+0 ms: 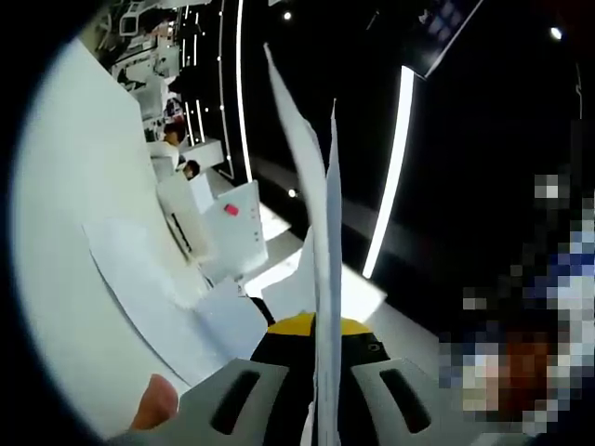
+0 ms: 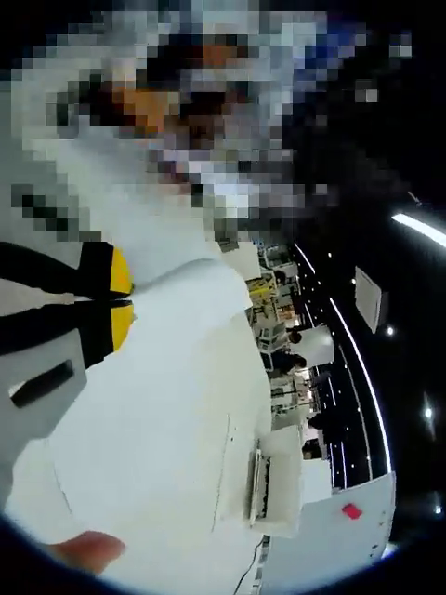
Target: Organize the stack of printing papers by aligning and flattening the scattered papers on the table
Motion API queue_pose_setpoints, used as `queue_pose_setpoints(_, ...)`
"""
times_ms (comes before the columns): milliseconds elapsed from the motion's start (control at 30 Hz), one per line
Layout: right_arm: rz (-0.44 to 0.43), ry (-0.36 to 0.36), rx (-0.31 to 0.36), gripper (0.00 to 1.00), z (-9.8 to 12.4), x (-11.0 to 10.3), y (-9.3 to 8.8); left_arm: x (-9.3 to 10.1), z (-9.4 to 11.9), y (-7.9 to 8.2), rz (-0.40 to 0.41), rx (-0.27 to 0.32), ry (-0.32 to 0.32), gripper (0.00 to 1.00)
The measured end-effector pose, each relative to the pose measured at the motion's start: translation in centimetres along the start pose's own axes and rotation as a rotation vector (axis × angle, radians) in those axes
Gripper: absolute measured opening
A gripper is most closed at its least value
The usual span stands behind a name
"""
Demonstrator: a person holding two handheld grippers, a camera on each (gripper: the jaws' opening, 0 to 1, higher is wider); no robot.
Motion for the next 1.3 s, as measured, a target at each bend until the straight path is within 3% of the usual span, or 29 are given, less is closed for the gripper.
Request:
queue_pose_setpoints(67, -0.061, 0.012, 0.034, 0.0, 0.8, -0.3, 1.1, 0.0, 0.0, 0.0, -0.001, -0.003, 0.001, 0.06)
queue_pose_setpoints(267, -0.07, 0.021, 0.106, 0.0, 3.3, -1.9, 4.0, -0.2, 0.0, 0.2, -0.003, -0.004, 0.003, 0.06)
queue_pose_setpoints(600, -0.019, 0.172, 0.204, 0.0, 7.5, -7.6, 9.0, 0.0, -0.1, 0.0, -0.008, -0.013, 0.003, 0.06)
queue_pose_setpoints(967, 0.014, 0.38, 0.168, 0.0, 11.4, -14.4, 12.3, 0.1, -0.1, -0.4, -0.005, -0.012, 0.014, 0.06)
queue_pose_setpoints(1167, 0.017, 0.41, 0.165, 0.0, 12.7, -17.2, 13.8, 0.0, -0.1, -0.5, 0.0, -0.013, 0.014, 0.06)
queue_pose_setpoints(1300, 0.001, 0.458, 0.145, 0.0, 12.7, -19.4, 13.7, 0.0, -0.2, -0.5, 0.004, -0.01, 0.021, 0.06)
Point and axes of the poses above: the point that each gripper's makers call its tool centre point, and the gripper's own axes: z roughly backward along the fingers, x roughly to its right, y roughly out of its top, the point moved 10 cm from there along z, roughly backward along the fingers, and after that the axes turned 2 degrees about -x, right-handed, at the moved point
